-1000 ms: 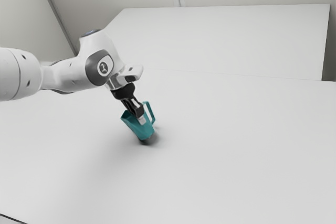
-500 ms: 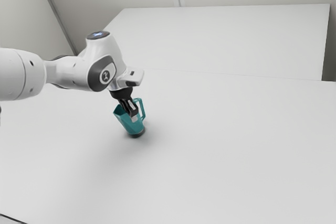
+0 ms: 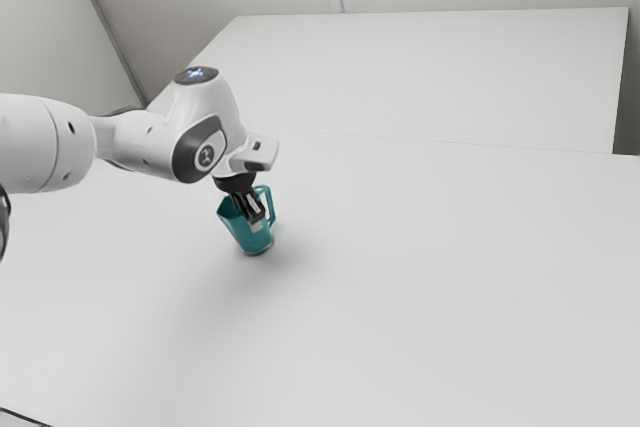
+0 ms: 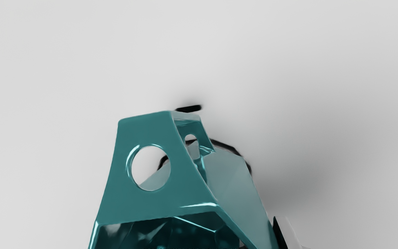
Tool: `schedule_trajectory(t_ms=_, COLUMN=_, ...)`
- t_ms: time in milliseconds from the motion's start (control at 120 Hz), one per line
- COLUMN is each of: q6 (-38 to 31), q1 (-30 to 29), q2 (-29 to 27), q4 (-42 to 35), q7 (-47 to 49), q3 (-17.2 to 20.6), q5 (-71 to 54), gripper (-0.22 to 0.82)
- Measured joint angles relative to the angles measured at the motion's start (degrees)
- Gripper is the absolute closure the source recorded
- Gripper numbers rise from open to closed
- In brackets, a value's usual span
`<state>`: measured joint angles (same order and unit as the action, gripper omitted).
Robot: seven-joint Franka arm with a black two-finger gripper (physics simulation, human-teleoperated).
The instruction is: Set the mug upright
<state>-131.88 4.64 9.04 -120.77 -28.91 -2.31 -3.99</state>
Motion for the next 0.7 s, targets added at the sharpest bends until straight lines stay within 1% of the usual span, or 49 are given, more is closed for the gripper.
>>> schedule_trajectory(t_ms=125, q6=-0.25, q1=0.13, q2=0.14, q4=0.02, q7=0.68, q3=0.04, q5=-0.63, gripper=0.78)
schedule_trajectory(t_ms=292, q6=0.38, q1=0.36, q2=-0.46, q4=0.08, q7=1.18, q3=0.11, q5=-1.52, gripper=0.41)
schedule_trajectory(t_ms=383, q6=0.61, q1=0.30, q2=-0.69, q4=0.08, q7=1.40, q3=0.05, q5=-1.67, gripper=0.27)
schedule_trajectory(t_ms=450, q6=0.76, q1=0.28, q2=-1.07, q4=0.08, q7=1.55, q3=0.04, q5=-1.73, gripper=0.20)
schedule_trajectory(t_ms=525, q6=1.18, q1=0.29, q2=-1.88, q4=0.07, q7=1.73, q3=0.03, q5=-1.77, gripper=0.14)
schedule_trajectory(t_ms=700, q6=3.27, q1=0.39, q2=-4.79, q4=0.21, q7=2.13, q3=0.02, q5=-1.85, gripper=0.06)
